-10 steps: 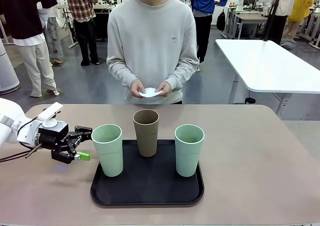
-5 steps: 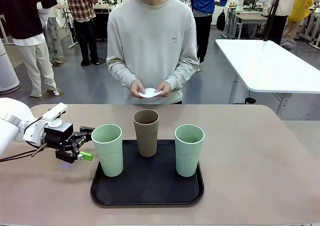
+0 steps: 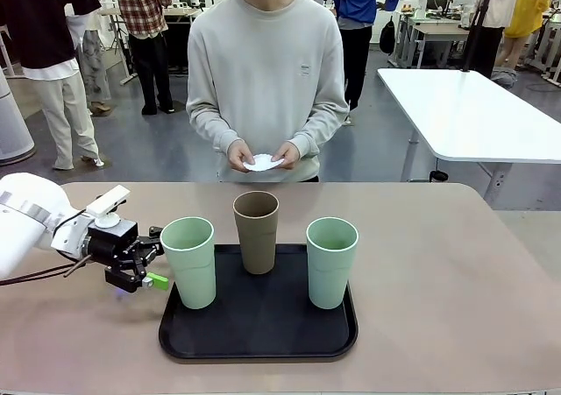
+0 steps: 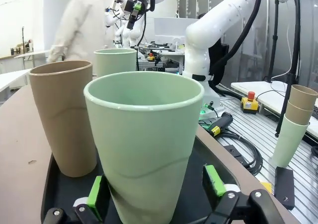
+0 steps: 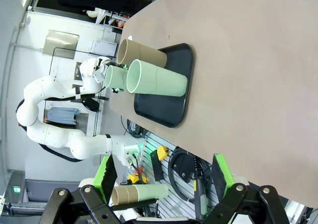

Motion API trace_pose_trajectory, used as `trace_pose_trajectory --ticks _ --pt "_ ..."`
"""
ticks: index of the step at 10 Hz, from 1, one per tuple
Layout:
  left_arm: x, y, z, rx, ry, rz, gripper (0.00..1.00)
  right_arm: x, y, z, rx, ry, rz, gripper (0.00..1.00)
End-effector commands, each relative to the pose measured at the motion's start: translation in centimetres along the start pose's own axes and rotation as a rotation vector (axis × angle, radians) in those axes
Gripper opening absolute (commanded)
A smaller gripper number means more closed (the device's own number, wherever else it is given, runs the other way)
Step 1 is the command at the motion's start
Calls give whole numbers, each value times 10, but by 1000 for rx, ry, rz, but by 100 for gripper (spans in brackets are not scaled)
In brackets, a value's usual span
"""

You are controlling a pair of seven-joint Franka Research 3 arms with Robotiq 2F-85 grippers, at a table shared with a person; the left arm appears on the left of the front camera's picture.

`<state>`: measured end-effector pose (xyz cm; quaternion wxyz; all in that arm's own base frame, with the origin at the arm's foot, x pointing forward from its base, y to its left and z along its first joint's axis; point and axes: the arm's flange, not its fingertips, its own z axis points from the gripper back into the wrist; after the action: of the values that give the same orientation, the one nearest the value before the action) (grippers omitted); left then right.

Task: Place coasters on the table and set cups on them.
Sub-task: Pick up one Reusable plastic cup and place it on a coaster set by the human.

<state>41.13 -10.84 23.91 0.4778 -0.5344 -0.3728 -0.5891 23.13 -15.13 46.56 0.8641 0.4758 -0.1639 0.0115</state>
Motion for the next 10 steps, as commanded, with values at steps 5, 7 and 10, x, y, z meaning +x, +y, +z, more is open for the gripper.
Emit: trace_pose_trajectory --ticks 5,7,10 --pt "-3 -1 -30 -65 64 -83 100 0 -1 0 5 0 0 100" --pt "-2 0 -30 -66 71 -85 100 0 -1 0 5 0 0 100" --pt "-1 2 -33 -54 65 -82 100 0 -1 0 5 0 0 100"
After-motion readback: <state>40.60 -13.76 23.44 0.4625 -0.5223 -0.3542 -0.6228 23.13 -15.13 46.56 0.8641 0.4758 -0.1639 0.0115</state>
